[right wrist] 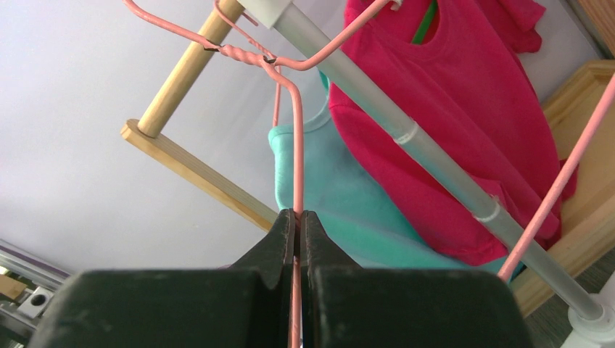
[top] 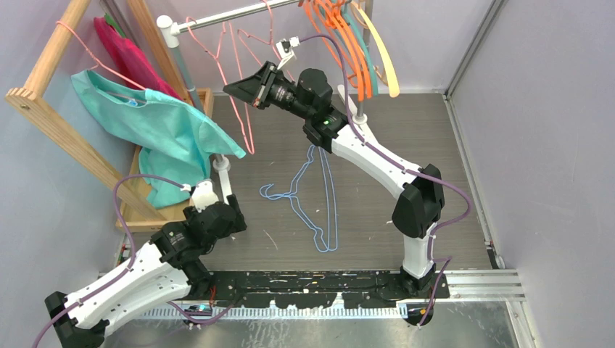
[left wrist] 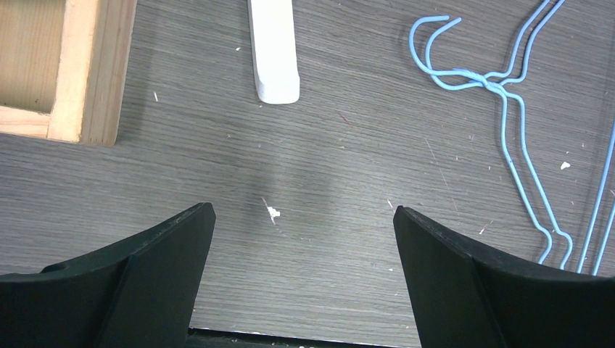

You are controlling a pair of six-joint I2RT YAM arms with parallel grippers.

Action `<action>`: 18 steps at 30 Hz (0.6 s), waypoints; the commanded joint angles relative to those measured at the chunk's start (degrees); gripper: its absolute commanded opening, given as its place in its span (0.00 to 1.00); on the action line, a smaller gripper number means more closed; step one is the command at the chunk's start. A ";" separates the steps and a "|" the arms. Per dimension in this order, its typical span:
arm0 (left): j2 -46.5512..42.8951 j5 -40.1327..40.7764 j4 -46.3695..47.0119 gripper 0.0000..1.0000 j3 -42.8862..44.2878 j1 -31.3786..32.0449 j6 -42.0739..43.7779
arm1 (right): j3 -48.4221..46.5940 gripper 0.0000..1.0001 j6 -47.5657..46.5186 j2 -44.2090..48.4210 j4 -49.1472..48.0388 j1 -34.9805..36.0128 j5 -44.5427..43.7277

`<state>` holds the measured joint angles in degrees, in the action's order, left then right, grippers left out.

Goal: Organize the hangers

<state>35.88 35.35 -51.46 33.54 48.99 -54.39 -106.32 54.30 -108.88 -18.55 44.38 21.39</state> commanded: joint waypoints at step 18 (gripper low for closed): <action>0.52 1.54 2.51 0.98 1.18 -0.20 0.26 | -0.58 0.01 7.68 -0.18 -8.28 -5.69 -4.90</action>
<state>37.23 35.33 -50.78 33.54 48.99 -54.39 -105.80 60.73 -109.69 -24.80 39.64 19.31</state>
